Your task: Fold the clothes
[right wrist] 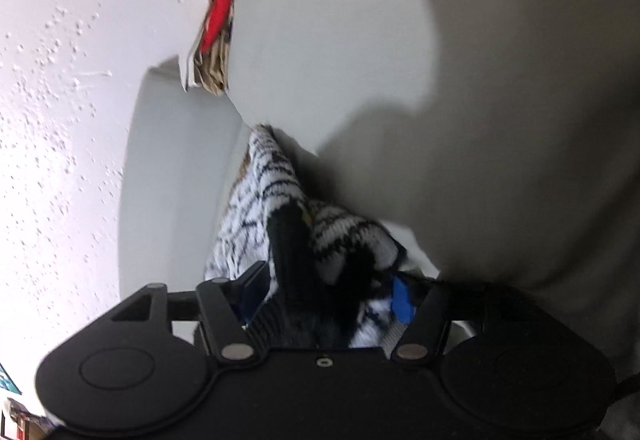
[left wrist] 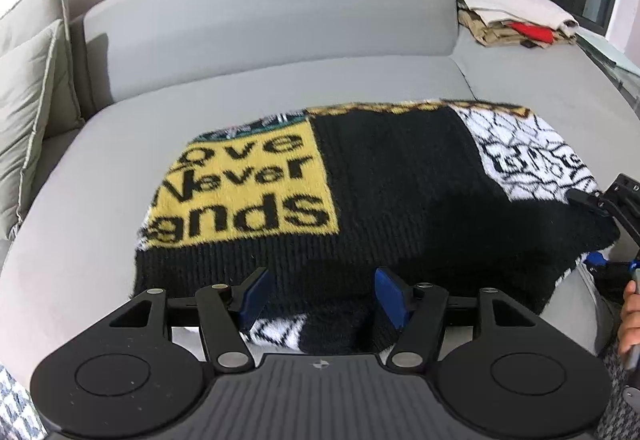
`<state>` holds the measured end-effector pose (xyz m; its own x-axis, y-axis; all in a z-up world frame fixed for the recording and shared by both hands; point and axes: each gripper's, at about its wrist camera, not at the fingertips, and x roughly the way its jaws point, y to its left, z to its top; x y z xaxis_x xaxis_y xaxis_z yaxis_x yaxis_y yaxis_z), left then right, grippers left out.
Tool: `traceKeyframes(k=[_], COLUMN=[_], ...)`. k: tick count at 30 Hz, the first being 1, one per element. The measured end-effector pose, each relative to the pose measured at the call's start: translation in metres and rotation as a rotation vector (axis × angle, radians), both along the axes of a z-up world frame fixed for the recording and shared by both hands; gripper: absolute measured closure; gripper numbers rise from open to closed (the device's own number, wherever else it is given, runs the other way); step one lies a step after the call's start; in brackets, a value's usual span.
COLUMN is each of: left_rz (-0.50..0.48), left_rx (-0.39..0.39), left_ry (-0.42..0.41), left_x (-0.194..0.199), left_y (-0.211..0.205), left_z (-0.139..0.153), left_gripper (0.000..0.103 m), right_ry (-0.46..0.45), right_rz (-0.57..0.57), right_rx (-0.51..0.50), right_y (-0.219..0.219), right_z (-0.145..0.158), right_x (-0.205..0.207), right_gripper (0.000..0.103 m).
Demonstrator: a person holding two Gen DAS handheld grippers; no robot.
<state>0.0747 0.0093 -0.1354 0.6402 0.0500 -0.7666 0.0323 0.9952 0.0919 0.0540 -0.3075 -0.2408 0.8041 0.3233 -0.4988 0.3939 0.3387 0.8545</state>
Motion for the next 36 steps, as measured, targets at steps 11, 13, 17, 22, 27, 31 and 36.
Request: traceKeyframes(k=[11, 13, 17, 22, 27, 31, 36], left_rz=[0.014, -0.054, -0.215, -0.402, -0.537, -0.545, -0.577], left_rx=[-0.076, -0.16, -0.246, -0.335, -0.178, -0.189, -0.141], left_ry=[-0.035, -0.066, -0.134, -0.051, 0.01, 0.071, 0.128], left_x=[0.006, 0.007, 0.018, 0.048, 0.059, 0.074, 0.084], left_y=[0.029, 0.025, 0.008, -0.02, -0.057, -0.049, -0.07], left_z=[0.013, 0.02, 0.033, 0.017, -0.01, -0.024, -0.037], left_gripper=[0.062, 0.071, 0.077, 0.09, 0.093, 0.095, 0.101], right_ry=[-0.043, -0.067, -0.074, -0.021, -0.001, 0.008, -0.003], right_rz=[0.077, 0.11, 0.139, 0.183, 0.218, 0.246, 0.281], right_rx=[-0.123, -0.17, -0.269, -0.362, -0.397, -0.448, -0.589], right_y=[-0.002, -0.001, -0.009, -0.027, -0.021, -0.011, 0.016], right_z=[0.039, 0.06, 0.088, 0.093, 0.096, 0.098, 0.12], right_x=[0.017, 0.014, -0.001, -0.005, 0.002, 0.008, 0.012], right_gripper=[0.071, 0.071, 0.071, 0.071, 0.07, 0.07, 0.07])
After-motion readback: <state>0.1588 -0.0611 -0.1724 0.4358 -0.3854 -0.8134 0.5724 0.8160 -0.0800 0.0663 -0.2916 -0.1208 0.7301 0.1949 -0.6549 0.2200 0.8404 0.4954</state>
